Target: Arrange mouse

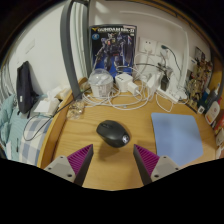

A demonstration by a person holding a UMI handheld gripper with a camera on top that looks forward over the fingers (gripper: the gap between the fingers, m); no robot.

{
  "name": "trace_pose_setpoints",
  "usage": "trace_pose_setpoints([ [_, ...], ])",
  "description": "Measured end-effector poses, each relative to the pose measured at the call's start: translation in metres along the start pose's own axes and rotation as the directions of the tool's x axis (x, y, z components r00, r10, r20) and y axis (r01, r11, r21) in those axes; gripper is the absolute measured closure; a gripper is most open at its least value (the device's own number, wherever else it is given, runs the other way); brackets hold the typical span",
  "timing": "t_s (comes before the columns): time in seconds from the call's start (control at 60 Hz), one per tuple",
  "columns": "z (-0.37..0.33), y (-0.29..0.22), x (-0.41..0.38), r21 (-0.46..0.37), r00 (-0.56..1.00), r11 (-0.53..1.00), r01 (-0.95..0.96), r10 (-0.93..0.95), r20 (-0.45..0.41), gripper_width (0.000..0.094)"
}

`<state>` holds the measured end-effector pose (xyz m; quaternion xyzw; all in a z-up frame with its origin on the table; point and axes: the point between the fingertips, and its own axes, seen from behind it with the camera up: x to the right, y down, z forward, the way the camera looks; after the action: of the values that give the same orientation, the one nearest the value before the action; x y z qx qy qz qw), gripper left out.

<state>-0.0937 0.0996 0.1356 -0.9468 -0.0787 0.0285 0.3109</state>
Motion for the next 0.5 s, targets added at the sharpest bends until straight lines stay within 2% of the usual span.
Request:
trace_pose_setpoints([
  [0.083,0.015,-0.015,0.002,-0.01,1.0,1.0,-0.007,0.007,-0.015,0.0119],
  [0.1,0.019,-0.035,0.012,-0.014,1.0,1.0,-0.008,0.008,-0.02,0.0119],
  [0.117,0.023,-0.016,0.002,-0.018,1.0,1.0,-0.008,0.008,-0.017,0.0124],
  [0.233,0.044,-0.053,0.013,-0.042,0.998,0.999,-0.001,-0.001,-0.056,0.0127],
  [0.25,0.044,-0.03,0.011,-0.04,0.998,0.999,-0.005,0.002,-0.055,0.0124],
  [0.35,0.068,-0.06,0.017,-0.051,0.997,0.999,-0.02,0.016,-0.077,0.0133],
  [0.367,0.06,-0.042,0.019,-0.045,0.997,0.999,-0.027,0.023,-0.077,0.0134],
  [0.467,0.09,-0.066,0.031,-0.06,0.994,0.997,-0.05,0.043,-0.099,0.0133],
  [0.5,0.077,-0.05,0.036,-0.057,0.994,0.997,-0.055,0.05,-0.098,0.0133],
])
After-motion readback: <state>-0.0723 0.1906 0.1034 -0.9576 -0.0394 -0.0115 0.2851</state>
